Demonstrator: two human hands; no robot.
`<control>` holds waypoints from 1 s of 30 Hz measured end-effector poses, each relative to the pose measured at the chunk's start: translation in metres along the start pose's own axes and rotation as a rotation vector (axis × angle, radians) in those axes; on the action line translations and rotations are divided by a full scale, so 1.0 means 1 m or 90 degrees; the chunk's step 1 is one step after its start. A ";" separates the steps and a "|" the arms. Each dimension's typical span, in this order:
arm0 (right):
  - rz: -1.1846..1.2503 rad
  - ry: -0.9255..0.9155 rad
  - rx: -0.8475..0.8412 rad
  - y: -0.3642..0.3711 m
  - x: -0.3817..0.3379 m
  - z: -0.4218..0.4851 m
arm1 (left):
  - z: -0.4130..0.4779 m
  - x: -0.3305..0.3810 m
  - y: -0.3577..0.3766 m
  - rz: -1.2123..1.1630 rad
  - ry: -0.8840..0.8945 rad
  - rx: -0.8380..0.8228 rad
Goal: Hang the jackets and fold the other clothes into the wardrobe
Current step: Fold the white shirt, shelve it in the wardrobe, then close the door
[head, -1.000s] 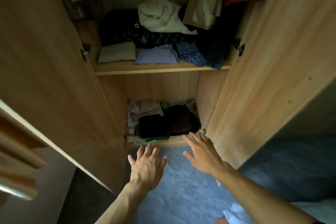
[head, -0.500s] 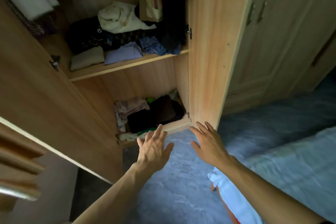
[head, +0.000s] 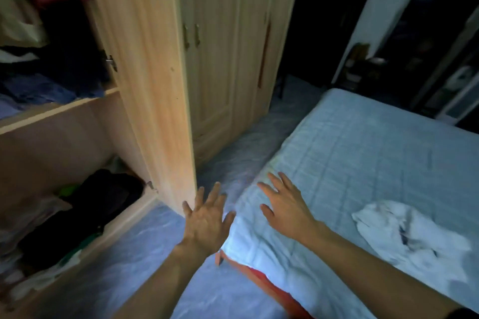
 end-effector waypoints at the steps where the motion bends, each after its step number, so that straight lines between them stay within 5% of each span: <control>1: -0.025 0.028 -0.006 0.002 0.012 -0.019 | 0.001 0.017 0.009 0.006 0.044 -0.011; 14: -0.004 0.447 0.039 -0.020 0.157 -0.245 | -0.010 0.250 0.036 -0.062 0.383 -0.034; 30: 0.093 0.512 0.041 0.014 0.340 -0.369 | -0.044 0.463 0.126 0.044 0.454 -0.141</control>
Point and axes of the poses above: each hand's wrist, its own z-axis towards the middle knuckle, its own y-axis out of the palm, x = y × z, the point moved 1 cm from there along z, towards the middle knuckle, and after that the axes turned 6 degrees about x, right-handed, at the moved point
